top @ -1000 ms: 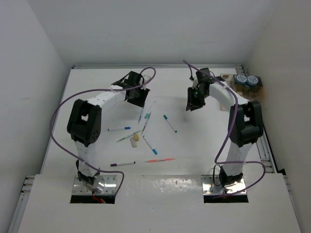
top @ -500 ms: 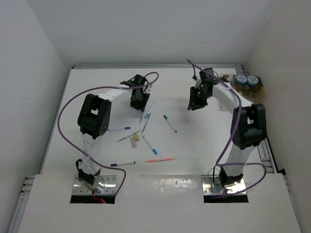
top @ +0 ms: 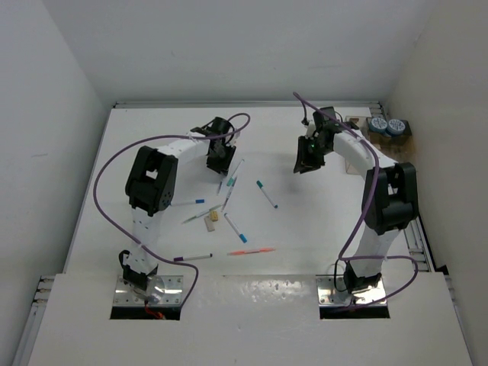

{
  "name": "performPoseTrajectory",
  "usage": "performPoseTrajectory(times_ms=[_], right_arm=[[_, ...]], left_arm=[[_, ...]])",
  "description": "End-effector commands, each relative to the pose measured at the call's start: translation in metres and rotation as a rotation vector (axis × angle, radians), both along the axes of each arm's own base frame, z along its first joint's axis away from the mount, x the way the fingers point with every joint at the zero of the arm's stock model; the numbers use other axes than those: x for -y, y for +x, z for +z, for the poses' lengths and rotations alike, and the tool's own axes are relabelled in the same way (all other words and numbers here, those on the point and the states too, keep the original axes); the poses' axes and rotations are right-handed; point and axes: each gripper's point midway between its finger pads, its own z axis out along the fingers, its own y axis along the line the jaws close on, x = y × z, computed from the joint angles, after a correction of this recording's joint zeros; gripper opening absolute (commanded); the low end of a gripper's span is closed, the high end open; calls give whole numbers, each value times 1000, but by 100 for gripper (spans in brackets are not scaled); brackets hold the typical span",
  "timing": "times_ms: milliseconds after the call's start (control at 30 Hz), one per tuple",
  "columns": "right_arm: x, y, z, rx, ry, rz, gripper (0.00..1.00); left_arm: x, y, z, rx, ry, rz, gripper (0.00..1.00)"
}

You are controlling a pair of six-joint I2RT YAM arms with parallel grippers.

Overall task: Sort the stationery into containers
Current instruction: Pick up the pen from the center of the board.

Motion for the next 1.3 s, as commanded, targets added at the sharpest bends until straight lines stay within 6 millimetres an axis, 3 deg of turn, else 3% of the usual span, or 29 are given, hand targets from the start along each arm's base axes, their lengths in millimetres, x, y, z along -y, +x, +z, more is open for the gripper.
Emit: performPoseTrajectory(times_ms=[0, 200, 300, 400, 433, 467, 500, 567, 600, 667, 700, 767, 800, 1033, 1267], right_arm=[[-12, 14, 10, 43, 35, 6, 26], [-37, 27, 27, 97, 87, 5, 26], [-59, 24, 33, 122, 149, 21, 26], [-80, 24, 40, 165, 218, 47, 33], [-88, 26, 46, 190, 254, 63, 36], [-94, 26, 49, 196, 273, 73, 48], [-101, 25, 51, 198, 288, 85, 52], [-117, 28, 64, 217, 332, 118, 58], [-122, 29, 67, 219, 349, 129, 58], [-140, 31, 81, 242, 395, 165, 59], [-147, 31, 85, 249, 410, 180, 59], [-166, 29, 98, 254, 473, 220, 59], [-173, 27, 102, 252, 498, 231, 59], [-210, 16, 144, 335, 621, 346, 63], [-216, 19, 152, 346, 638, 356, 60]], left_arm=[[-1, -1, -12, -22, 36, 31, 37], [-17, 0, -23, -34, 91, 75, 20], [-22, 7, -10, -26, 24, 96, 11], [-15, 19, 28, 24, -185, 88, 8], [-14, 21, 53, 66, -255, 81, 6], [-20, 26, 67, 88, -312, 105, 4], [-10, 32, 107, 166, -417, 61, 0], [-10, 31, 135, 201, -519, 54, 0], [-1, 31, 169, 270, -608, 1, 0], [6, 20, 186, 265, -697, 5, 0], [14, 14, 211, 309, -759, -47, 0], [24, 0, 220, 287, -828, -52, 0], [30, -4, 239, 336, -875, -96, 0], [48, -26, 262, 322, -993, -122, 0], [54, -34, 271, 301, -1050, -139, 0]])
